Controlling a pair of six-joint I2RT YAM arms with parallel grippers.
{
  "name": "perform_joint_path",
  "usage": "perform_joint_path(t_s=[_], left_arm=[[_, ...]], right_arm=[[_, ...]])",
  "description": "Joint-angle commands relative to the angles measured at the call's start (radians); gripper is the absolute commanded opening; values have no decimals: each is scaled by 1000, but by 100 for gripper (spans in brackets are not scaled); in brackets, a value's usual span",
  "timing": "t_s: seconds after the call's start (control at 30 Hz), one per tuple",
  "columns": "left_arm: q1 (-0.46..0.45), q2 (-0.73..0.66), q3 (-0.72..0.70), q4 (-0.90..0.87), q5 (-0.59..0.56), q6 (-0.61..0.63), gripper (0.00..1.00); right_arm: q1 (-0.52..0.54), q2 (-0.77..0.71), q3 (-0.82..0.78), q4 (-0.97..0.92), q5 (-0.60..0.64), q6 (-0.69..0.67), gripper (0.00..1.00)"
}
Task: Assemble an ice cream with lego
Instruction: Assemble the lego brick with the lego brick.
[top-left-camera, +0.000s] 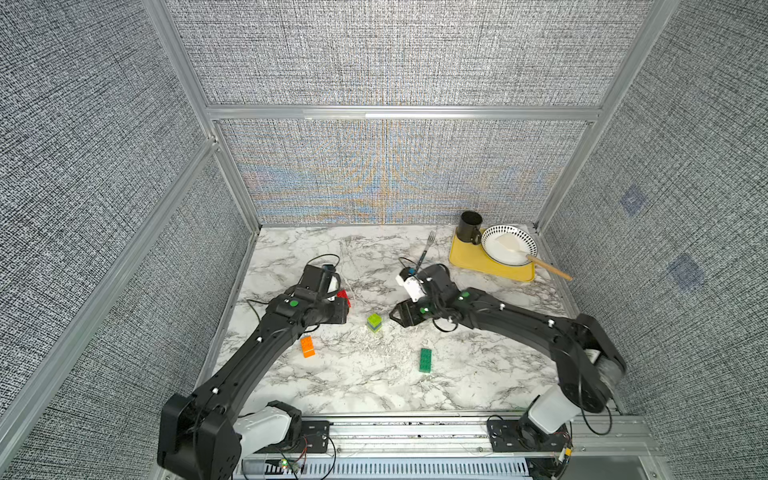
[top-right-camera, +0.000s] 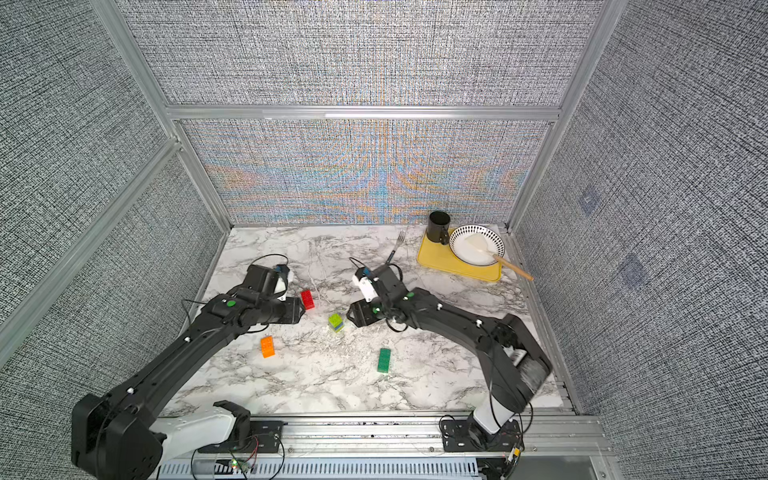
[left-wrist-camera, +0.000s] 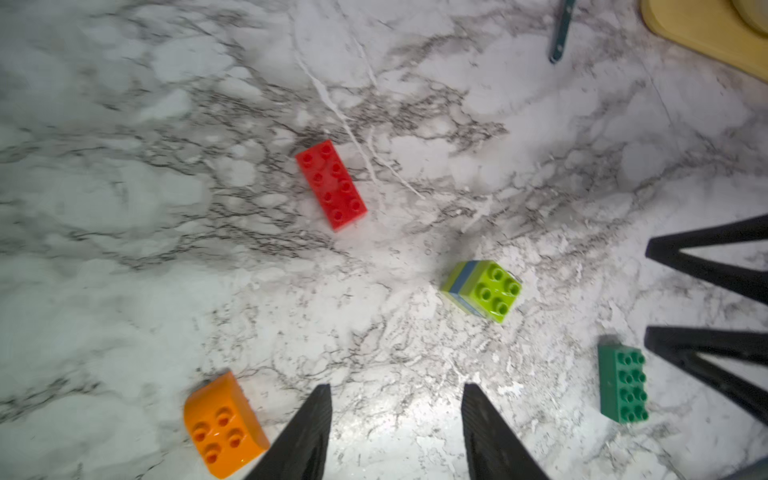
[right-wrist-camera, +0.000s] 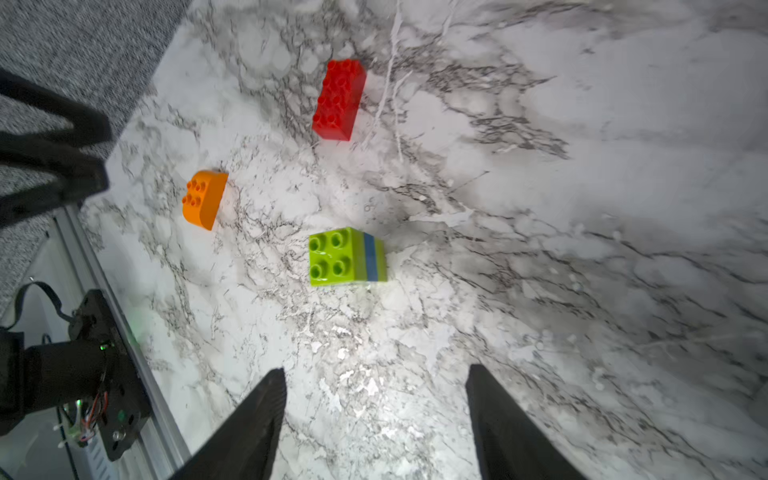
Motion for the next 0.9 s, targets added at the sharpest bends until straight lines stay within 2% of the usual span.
perform_joint_path(t_s=[0.0,0.03,0.13,0.2,0.33,0.53,0.67,0.87], left_arm=[[-67,79,58,-26,39,25,48],[-83,111,79,-37,37,21,47],[-120,230,151,-85,40,10,31],[-146,293,192,-108,30,4,25],[-186,377,254,-122,9,-2,22],[-219,492,351,-161,-32,-19,10],[-219,534,367,-177,-85,-14,3],[-219,547,360,-177,-100,-16,2]], right_arm=[[-57,-61,-121,285,6,50,66],[-68,-69,-141,296,49,49,66],[-99,-93,-223,366,94,76,62],[-98,-117,-263,405,133,84,62],[-99,-135,-279,392,173,84,61],[-95,-118,-266,361,220,67,59],[-94,-112,-262,352,228,68,59],[-94,-111,-261,353,227,65,59]])
